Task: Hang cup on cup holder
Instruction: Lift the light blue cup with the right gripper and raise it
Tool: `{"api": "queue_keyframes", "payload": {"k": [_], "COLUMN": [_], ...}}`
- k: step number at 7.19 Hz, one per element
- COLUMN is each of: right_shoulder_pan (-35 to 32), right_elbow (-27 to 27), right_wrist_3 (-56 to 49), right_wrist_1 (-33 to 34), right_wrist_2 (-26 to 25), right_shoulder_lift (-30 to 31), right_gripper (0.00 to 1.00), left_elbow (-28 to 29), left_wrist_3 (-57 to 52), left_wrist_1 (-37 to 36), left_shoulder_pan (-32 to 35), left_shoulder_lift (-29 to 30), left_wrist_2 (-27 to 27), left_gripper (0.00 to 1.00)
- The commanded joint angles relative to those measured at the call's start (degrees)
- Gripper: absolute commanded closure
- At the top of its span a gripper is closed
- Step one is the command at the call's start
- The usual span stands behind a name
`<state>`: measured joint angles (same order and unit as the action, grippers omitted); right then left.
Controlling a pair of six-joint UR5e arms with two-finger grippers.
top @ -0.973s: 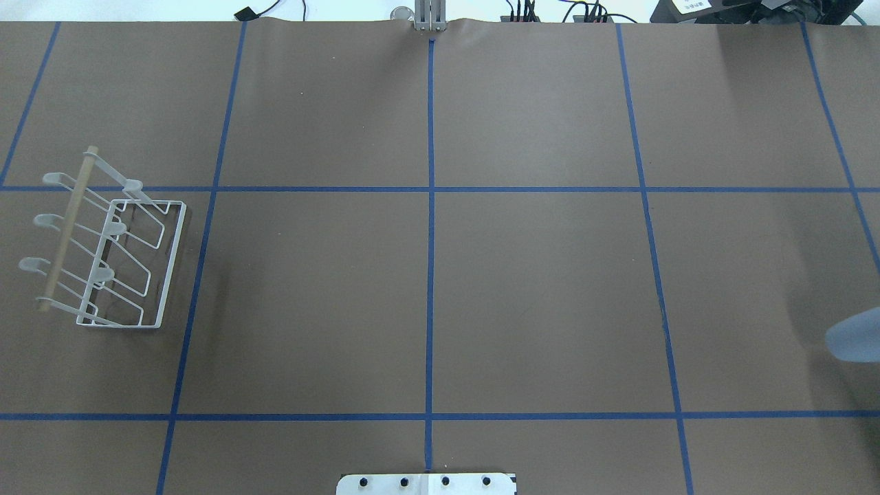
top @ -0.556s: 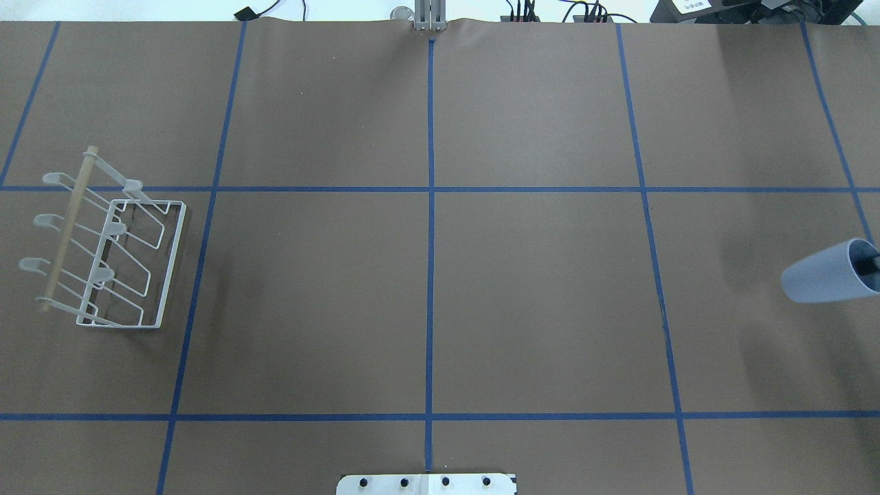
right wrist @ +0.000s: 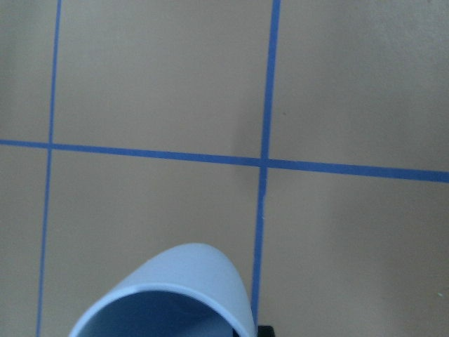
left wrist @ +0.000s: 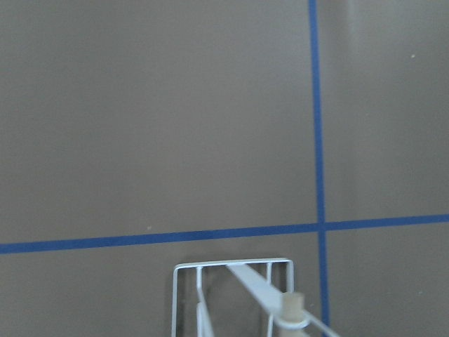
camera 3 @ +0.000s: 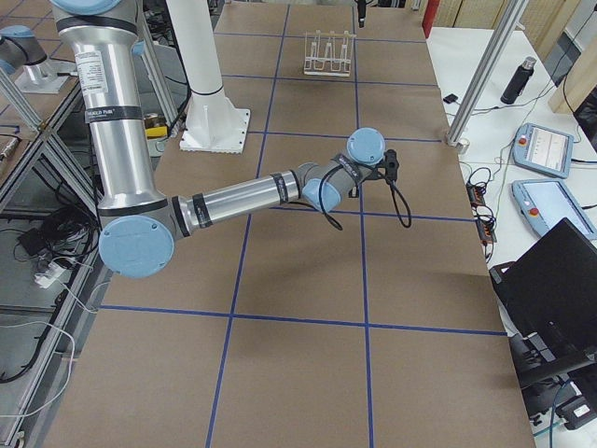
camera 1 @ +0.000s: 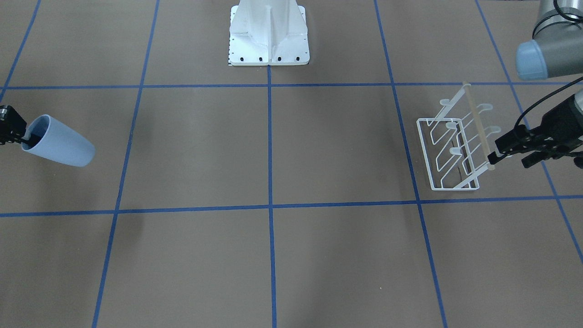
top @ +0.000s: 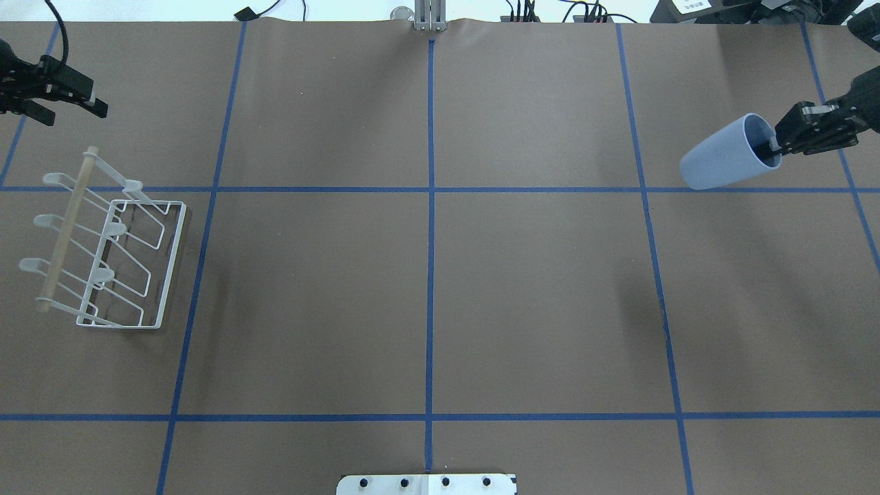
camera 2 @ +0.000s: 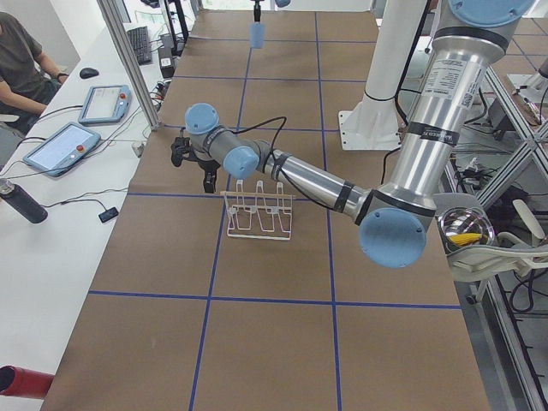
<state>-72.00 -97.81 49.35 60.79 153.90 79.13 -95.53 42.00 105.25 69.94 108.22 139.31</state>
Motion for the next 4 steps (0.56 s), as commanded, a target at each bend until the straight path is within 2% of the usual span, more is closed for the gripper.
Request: {"api": "queue_keyframes", "payload": {"k": [1,2,4], "right_shoulder_pan": [0.8,1.5,9.28], "right_elbow": [-0.97,-2.37,-1.25], "right_wrist_3": [11.86,14.96,30.54], "right_wrist_1": [-0.32,-1.28,-16.14], "right_wrist_2": [-3.4,-8.82,-22.96], "right_shoulder_lift": [-4.86,-4.86,-4.78], "right_gripper": [1.0,1.0,1.0], "left_elbow": [0.26,0.52,0.34], "left_wrist_3": [7.72,8.44,8.97], "left_wrist_1": [1.87,3.36,3.47], "left_shoulder_pan": [-3.56,-4.1,-4.72], "left_shoulder_lift": [3.75,3.75,4.36], "left_wrist_2": [-4.46,-5.19,-5.55], "left_gripper": [0.02,0.02,0.02]}}
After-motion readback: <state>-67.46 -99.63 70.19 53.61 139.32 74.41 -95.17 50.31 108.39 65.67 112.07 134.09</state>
